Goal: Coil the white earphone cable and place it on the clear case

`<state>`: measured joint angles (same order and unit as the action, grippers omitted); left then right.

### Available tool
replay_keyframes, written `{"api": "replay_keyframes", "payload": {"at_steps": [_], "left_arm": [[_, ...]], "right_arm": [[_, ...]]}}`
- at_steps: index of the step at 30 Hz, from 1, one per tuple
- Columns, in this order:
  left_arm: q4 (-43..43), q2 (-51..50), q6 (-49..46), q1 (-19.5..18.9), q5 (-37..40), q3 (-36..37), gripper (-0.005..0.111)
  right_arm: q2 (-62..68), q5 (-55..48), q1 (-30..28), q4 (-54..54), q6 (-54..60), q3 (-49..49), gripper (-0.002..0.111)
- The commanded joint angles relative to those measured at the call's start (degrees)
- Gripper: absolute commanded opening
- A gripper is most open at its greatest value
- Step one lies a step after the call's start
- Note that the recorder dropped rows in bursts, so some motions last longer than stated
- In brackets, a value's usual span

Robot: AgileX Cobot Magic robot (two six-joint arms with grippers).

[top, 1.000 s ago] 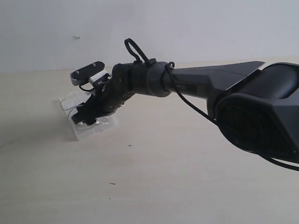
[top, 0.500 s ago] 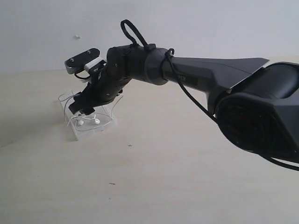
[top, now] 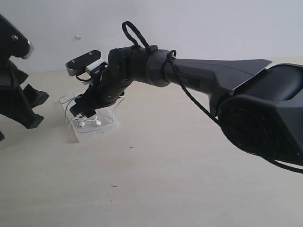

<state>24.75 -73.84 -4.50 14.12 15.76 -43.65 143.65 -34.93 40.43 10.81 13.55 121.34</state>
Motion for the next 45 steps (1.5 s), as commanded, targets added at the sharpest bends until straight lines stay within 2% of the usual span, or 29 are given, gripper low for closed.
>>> {"api": "replay_keyframes", "payload": {"at_steps": [1,6,12,19,25,30,35,41,45], "left_arm": [[0.18,-5.95,-2.61,-2.35,-9.84,0.31,0.07],[0.81,-11.96,-8.83,-2.19,-16.56,0.31,0.059],[1.2,-14.81,-8.84,-2.19,-19.18,0.31,0.062],[2.68,-16.21,-9.54,-2.19,-21.95,0.31,0.061],[2.68,-16.21,-10.48,-3.59,-21.24,0.18,0.047],[2.68,-16.21,-10.48,-6.23,-21.09,0.18,0.047],[2.68,-16.21,-10.48,-6.23,-22.23,0.18,0.047],[2.56,-16.21,-9.06,-6.11,-22.19,0.18,0.061],[2.56,-16.21,-8.85,-5.99,-22.4,0.18,0.061]], "right_arm": [[-0.43,0.47,-0.13,-0.33,-0.24,0.41,0.07],[-0.43,0.44,-0.13,-0.33,-0.24,0.41,0.07],[-0.43,0.99,-0.13,-0.33,-0.24,0.41,0.07],[-0.43,0.99,-0.13,-0.33,-0.24,0.41,0.07],[-0.43,0.82,-0.13,-0.33,-0.24,0.41,0.07],[-0.43,0.96,-0.13,-0.33,-0.24,0.41,0.07],[-0.43,1.56,-0.13,-0.2,-0.24,0.41,0.07],[-0.43,1.82,-0.13,-0.19,-0.24,0.41,0.07],[-0.43,2.03,-0.13,-0.19,-0.24,0.41,0.07]]}}
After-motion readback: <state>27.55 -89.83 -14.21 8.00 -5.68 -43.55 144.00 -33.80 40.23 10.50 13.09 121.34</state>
